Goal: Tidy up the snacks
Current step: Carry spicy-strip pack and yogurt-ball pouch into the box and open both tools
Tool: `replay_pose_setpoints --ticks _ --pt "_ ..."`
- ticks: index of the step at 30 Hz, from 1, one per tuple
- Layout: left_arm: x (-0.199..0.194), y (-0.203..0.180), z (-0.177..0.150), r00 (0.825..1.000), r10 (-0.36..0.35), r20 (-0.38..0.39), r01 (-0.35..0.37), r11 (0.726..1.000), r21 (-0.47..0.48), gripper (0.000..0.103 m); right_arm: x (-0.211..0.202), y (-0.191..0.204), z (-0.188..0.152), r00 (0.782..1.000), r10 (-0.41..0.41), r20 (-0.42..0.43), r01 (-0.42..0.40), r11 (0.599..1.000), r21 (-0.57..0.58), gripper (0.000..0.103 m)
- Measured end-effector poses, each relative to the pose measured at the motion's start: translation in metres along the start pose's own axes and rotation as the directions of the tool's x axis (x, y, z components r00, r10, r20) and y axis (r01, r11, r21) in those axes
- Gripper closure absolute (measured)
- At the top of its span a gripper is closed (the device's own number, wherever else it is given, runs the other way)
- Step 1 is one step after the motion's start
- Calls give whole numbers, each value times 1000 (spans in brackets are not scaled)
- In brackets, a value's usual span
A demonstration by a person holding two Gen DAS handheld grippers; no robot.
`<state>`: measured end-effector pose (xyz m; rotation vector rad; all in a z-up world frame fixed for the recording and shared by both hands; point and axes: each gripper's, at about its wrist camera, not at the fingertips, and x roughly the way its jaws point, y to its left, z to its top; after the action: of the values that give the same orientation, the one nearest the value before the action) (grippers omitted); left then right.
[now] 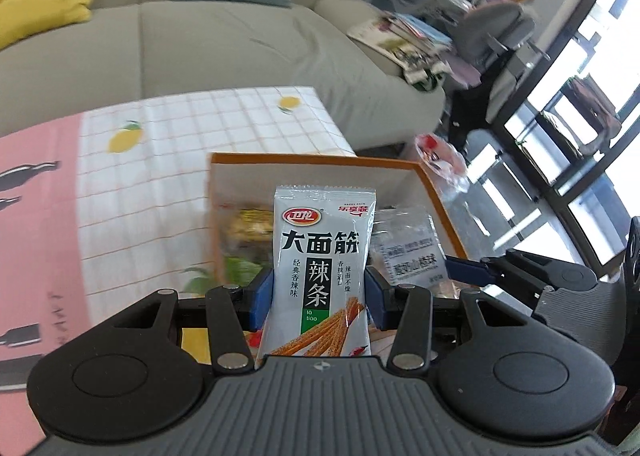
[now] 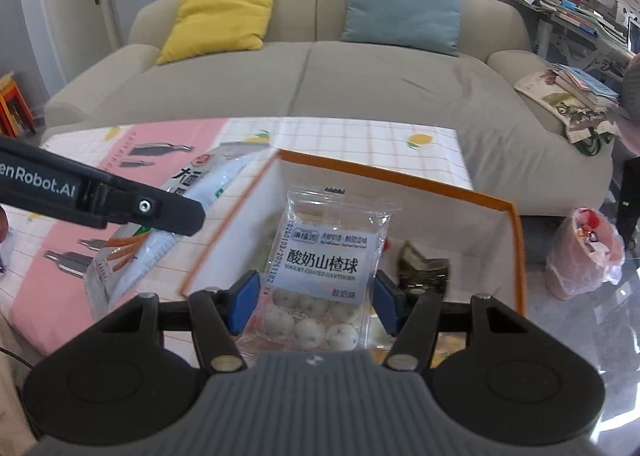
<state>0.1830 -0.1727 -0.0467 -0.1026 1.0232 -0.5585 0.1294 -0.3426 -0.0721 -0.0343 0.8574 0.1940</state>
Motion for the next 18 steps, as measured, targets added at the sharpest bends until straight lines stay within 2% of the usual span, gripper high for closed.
replay_pose_setpoints --ticks 6,10,18 --pt "40 -10 8 998 -25 -57 25 1000 -4 49 26 -30 2 998 -1 -67 -1 1000 -19 44" --pt "67 -14 13 996 -6 -94 7 1000 11 49 37 -40 2 996 -5 -92 3 1000 -20 44" --pt "114 -15 17 982 33 -185 -29 999 25 49 74 -53 3 983 -14 -183 -5 995 -103 44"
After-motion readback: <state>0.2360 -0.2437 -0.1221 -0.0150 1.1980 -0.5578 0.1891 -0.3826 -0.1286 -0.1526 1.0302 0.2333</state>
